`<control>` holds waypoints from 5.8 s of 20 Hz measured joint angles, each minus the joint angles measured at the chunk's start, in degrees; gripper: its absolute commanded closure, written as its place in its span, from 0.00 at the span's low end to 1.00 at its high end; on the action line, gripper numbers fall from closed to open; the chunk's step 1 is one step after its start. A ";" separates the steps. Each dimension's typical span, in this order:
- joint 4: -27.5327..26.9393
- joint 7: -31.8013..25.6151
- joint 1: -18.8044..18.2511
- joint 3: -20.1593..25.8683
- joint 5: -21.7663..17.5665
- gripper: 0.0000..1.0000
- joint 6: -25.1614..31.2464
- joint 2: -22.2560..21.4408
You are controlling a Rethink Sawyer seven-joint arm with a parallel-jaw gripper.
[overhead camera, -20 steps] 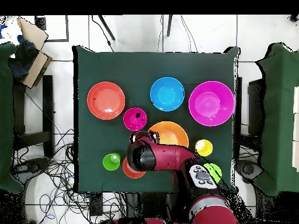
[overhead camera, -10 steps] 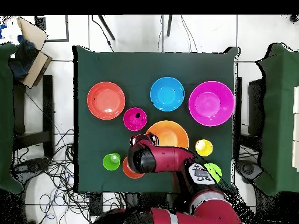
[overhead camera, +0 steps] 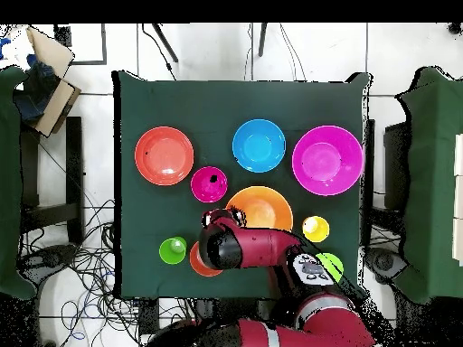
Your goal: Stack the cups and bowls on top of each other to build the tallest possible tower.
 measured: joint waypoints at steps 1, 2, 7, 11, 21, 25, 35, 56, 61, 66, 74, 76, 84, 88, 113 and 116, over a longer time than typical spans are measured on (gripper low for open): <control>0.09 0.00 0.00 0.00 0.00 0.00 0.00 -0.09; 0.45 0.00 0.00 0.03 0.00 0.00 0.00 -0.55; 1.50 0.00 0.00 0.07 -0.01 0.00 0.01 -2.34; 2.41 0.00 0.00 0.08 0.00 0.00 0.19 -4.46; 4.00 0.00 0.07 0.08 1.38 0.00 3.67 -10.16; 4.74 0.00 0.92 0.07 3.28 0.00 6.63 -13.23; 6.43 0.01 5.86 -0.12 7.51 0.00 11.09 -20.27; 6.70 0.01 8.49 -2.20 10.28 0.00 11.51 -22.06; 6.69 0.01 8.79 -2.49 10.28 0.00 11.51 -20.79; 6.68 0.01 8.61 -2.51 10.29 0.00 11.50 -18.67; 6.68 0.01 7.31 -2.42 10.29 0.00 11.47 -15.65; 6.71 0.01 6.67 -2.32 10.29 0.00 11.47 -15.40; 7.00 0.01 2.04 -2.03 10.30 0.00 11.46 -15.75; 7.03 0.01 1.00 -1.91 10.30 0.00 11.46 -15.96; 7.02 0.01 3.14 -1.90 10.10 0.00 8.91 -12.24; 7.01 0.01 3.14 -1.90 9.61 0.00 7.53 -11.00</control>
